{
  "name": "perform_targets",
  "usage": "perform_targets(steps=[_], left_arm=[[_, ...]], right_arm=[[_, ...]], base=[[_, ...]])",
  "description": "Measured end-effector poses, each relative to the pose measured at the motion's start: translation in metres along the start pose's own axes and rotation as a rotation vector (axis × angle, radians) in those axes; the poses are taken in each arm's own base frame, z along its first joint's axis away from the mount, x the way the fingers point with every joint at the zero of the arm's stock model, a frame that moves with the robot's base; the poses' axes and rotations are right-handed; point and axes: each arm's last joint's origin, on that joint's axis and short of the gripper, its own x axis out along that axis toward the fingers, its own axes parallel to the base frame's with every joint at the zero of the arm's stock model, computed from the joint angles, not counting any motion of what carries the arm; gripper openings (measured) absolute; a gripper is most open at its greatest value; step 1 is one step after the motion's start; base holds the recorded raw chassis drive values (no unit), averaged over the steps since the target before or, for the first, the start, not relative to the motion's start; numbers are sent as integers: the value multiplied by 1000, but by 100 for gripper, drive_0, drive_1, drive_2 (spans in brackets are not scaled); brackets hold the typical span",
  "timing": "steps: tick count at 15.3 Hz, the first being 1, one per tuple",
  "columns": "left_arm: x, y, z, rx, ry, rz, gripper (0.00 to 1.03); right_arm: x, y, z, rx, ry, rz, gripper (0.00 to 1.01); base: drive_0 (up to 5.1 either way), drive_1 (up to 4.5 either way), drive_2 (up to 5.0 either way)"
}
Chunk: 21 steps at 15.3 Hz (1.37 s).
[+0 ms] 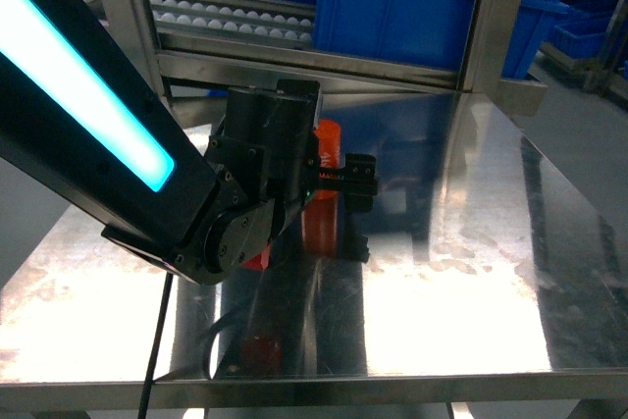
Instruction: Pick capacitor and pack into box
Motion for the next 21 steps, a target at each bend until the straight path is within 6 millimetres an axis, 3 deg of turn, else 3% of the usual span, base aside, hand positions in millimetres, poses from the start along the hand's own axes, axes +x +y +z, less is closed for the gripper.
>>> perform_targets(steps=[3, 5, 8, 10, 11, 13, 15, 18, 21], left_arm=[[4, 2, 3, -40, -35, 11, 63], [4, 5, 5, -50, -60, 15, 46], [-21, 17, 5, -58, -79, 30, 45], [-58, 32, 31, -79, -181, 62, 45], [-88, 43, 51, -87, -271, 82, 45], [-146, 63, 68, -88, -371, 125, 45], [-207, 83, 58, -74, -368, 182, 45], [-288, 92, 50, -63, -394, 195, 45], [-292, 92, 57, -68, -428, 193, 45]], right_arm=[[0, 0, 0, 0, 0, 0, 98], [0, 0, 0, 0, 0, 0, 98], [0, 0, 0, 0, 0, 0, 98], [0, 0, 0, 0, 0, 0, 98], [0, 0, 0, 0, 0, 0, 98], [0, 0, 0, 0, 0, 0, 98], [0, 0, 0, 0, 0, 0, 98], [0, 0, 0, 0, 0, 0, 98], [0, 0, 0, 0, 0, 0, 98]], base=[[0, 0, 0], [0, 0, 0], [0, 0, 0], [0, 0, 0], [0, 0, 0], [0, 0, 0], [0, 0, 0], [0, 0, 0], [0, 0, 0]])
